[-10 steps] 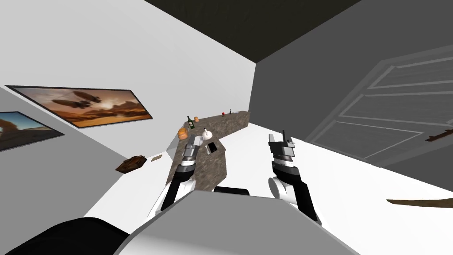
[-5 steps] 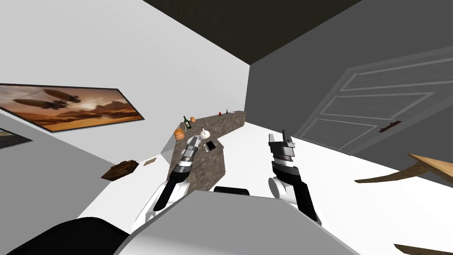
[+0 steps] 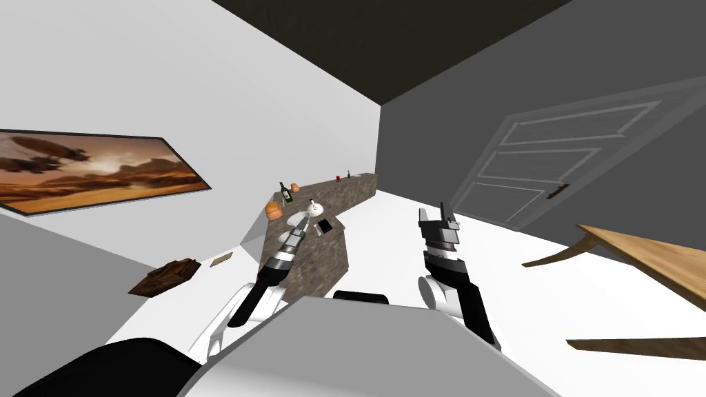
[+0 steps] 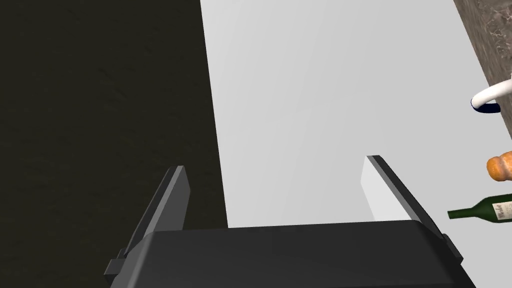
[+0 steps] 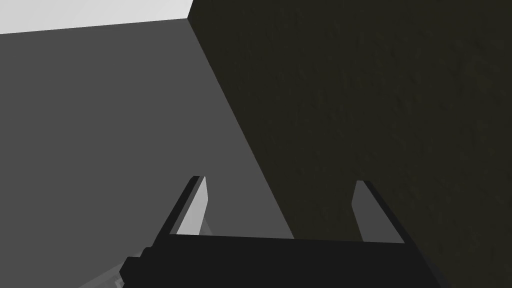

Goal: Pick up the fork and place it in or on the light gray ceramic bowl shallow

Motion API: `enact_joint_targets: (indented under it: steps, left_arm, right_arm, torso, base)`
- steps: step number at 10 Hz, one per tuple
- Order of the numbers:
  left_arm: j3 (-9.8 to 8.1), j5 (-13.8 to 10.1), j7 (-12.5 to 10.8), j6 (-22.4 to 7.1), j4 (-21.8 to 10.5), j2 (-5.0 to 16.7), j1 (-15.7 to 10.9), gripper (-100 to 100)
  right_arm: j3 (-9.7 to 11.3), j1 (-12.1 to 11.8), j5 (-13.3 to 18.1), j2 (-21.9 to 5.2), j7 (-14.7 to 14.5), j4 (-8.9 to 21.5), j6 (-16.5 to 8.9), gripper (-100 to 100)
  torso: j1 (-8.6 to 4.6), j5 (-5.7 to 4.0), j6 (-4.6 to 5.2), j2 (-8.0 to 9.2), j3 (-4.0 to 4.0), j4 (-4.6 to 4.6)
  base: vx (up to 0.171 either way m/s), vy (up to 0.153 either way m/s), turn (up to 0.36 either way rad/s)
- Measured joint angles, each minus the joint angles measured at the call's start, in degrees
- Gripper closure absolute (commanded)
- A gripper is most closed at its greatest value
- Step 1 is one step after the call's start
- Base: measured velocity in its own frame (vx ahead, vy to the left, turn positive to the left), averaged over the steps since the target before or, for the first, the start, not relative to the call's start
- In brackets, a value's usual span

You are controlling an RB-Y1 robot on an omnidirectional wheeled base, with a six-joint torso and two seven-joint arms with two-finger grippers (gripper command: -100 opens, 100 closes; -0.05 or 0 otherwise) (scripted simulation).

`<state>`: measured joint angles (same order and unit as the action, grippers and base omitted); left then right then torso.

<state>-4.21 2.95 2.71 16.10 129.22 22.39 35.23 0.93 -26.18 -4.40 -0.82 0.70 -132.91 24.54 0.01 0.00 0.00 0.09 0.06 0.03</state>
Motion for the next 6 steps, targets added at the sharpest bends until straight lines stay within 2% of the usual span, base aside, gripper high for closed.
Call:
enact_joint_targets:
  steps: [2,4,6]
  left_arm:
    - [-1.1,-0.4,-0.2,-2.5,-1.9,3.8,0.6,-100]
    - [-1.34,-0.5,-0.1,-4.8,-2.2,6.6,1.2,-100]
    - [-1.61,-0.8,0.1,-6.7,-4.0,9.4,1.9,-100]
  right_arm:
    - [0.0,0.0,0.0,0.0,0.0,0.0,0.0,0]
    - [0.0,0.0,0.0,0.0,0.0,0.0,0.0,0]
    - [0.0,0.0,0.0,0.0,0.0,0.0,0.0,0]
  torso:
    - [-0.05,-0.01,0.0,0.02,0.01,0.0]
    - [-0.02,-0.01,0.0,-0.07,-0.04,-0.01]
    - [-0.03,-0.01,-0.02,-0.14,-0.08,-0.03]
  base:
    - [-0.026,-0.027,-0.107]
    - [0.001,-0.026,-0.12]
    - [0.012,-0.027,-0.074]
